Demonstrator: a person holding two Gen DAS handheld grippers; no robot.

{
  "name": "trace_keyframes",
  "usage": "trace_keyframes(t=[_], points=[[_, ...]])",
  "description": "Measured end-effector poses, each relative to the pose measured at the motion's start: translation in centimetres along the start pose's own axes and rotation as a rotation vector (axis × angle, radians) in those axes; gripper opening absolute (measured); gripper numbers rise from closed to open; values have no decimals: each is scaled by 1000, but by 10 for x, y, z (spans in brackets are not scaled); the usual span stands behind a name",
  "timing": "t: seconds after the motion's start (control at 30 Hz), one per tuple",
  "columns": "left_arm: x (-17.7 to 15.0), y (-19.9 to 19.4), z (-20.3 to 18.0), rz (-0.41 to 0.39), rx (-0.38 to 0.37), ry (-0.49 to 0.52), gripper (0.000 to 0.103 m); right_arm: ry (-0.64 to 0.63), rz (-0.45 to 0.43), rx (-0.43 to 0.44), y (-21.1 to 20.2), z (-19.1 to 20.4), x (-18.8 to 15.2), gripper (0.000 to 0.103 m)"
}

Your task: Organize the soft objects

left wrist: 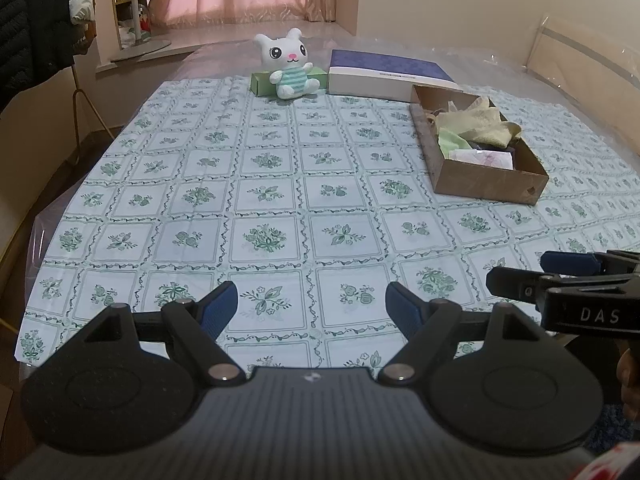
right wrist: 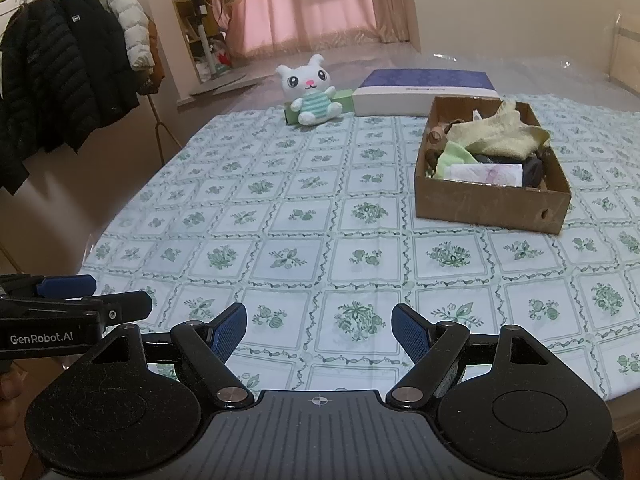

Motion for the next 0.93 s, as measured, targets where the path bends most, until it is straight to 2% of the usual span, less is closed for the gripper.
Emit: trace_keyframes(t=[0.93], points=[[0, 50, 3, 69, -7, -10, 80, 35, 71, -27, 43, -21, -4, 79]])
Point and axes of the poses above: each gripper's, at about its wrist camera, not at the fingertips, and y roughly the way its jaws point, z to its left, x to its top, the point moved 10 cm from there along y, roughly the way its jaws point, and after that the axes turned 8 degrees about -z, right-handed, at the moved point
